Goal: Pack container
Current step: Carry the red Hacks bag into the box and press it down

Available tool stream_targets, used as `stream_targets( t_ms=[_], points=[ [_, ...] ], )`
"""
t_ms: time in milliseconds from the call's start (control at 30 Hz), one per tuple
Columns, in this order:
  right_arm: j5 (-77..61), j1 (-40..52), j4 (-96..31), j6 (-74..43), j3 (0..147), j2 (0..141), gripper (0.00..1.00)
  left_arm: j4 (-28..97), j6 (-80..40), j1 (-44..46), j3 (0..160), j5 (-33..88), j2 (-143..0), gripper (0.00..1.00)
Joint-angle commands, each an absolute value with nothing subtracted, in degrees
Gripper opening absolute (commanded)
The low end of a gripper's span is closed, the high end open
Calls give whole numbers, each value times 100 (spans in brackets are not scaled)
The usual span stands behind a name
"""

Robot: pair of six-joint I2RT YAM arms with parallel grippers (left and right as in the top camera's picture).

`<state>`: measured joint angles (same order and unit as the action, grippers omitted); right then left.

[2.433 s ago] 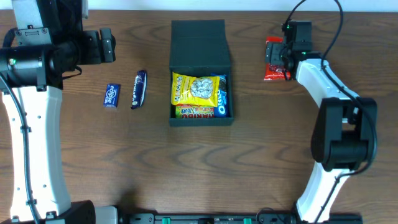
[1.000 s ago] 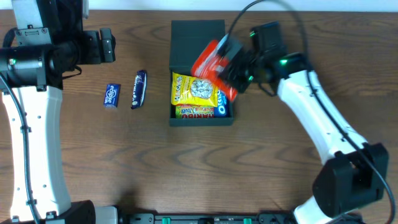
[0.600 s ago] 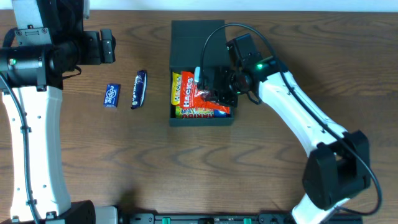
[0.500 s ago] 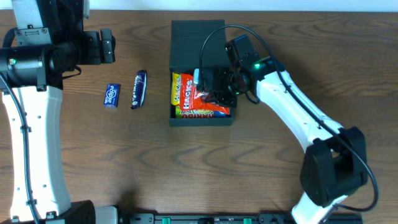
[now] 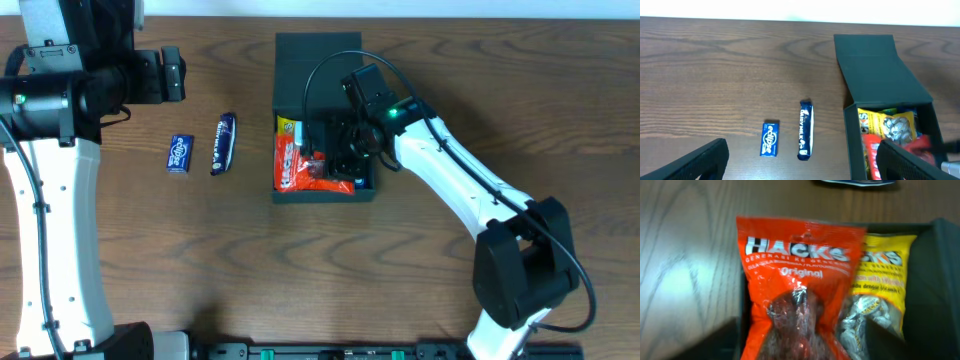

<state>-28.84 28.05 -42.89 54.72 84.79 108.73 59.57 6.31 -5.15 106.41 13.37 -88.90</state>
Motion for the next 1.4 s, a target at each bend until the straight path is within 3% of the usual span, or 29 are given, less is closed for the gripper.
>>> stream_targets(
  t_ms=[0, 133, 167, 200, 233, 867, 1233, 1367],
  points=[
    [-2803, 2840, -4088, 4582, 8508, 10873, 99, 5955, 733, -523, 10654, 1356, -8877, 95],
    [-2786, 2805, -3887, 3769, 8508, 10862, 98, 5955, 733, -523, 10654, 1356, -8877, 95],
    [-2788, 2805, -3924, 3771, 8508, 10862, 82, 5955, 733, -523, 10654, 1354, -8877, 95],
    [-2838, 2805, -3944, 3771, 8508, 10862, 32, 5955, 733, -523, 10654, 1356, -8877, 95],
    [-2934, 2808, -3948, 3771, 8508, 10864, 2, 5955, 733, -523, 10654, 1356, -8877, 95],
    [-3107, 2880, -4036, 3774, 8508, 12215, 1, 5955, 775, -523, 10654, 1354, -8877, 95],
    [-3175, 2840, -4104, 3452, 8853, 10829, 1, 5955, 775, -523, 10654, 1352, -8877, 95],
    [-3175, 2827, -4921, 4069, 8827, 10630, 1, 5955, 775, -523, 10654, 1352, -8877, 95]
  ],
)
